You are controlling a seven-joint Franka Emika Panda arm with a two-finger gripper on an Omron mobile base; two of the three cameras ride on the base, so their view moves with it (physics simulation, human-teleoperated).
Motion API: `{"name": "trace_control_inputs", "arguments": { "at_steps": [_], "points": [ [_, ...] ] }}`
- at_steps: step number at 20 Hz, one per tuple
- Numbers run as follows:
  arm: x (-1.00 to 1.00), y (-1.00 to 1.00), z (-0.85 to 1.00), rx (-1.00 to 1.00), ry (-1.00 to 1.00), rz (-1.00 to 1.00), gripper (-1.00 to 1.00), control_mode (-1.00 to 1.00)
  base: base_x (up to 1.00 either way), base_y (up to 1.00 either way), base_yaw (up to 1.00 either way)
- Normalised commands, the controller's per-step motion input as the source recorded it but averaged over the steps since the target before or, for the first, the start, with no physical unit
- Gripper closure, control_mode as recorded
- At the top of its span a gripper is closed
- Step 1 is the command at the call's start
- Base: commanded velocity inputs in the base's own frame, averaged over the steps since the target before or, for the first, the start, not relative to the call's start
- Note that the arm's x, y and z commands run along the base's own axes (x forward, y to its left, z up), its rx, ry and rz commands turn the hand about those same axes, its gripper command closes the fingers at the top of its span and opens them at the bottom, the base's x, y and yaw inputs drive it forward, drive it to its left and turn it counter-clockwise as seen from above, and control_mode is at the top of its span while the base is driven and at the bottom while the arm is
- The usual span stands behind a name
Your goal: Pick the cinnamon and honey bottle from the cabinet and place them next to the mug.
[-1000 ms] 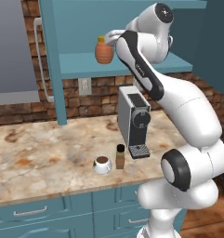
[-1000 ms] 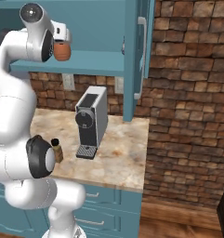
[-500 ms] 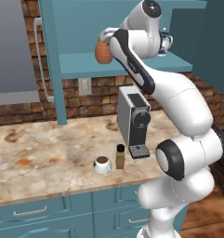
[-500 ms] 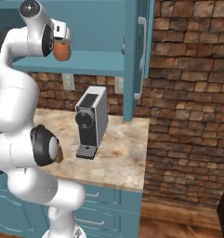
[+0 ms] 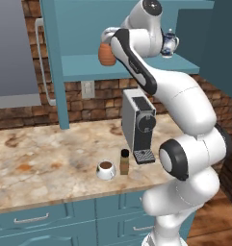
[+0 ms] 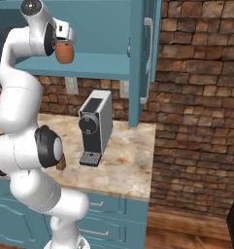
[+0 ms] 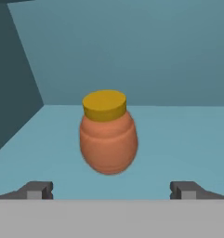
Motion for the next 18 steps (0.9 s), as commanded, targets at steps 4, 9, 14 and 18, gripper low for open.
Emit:
{"name": "trace_control_inputs", "arguments": {
  "at_steps": [4, 9, 14, 18],
  "points": [
    [0.03, 0.10, -0.05, -0.01, 0.00, 0.00, -1.00, -1.00, 0.00, 0.00, 0.00],
    [0.10, 0.16, -0.03, -0.03, 0.00, 0.00, -1.00, -1.00, 0.00, 0.00, 0.00],
    [0.30, 0.02, -0.01, -0.03, 0.02, 0.00, -1.00, -1.00, 0.00, 0.00, 0.00],
    [0.32, 0.00, 0.00, -0.01, 0.03, 0.00, -1.00, -1.00, 0.00, 0.00, 0.00]
  ]
}}
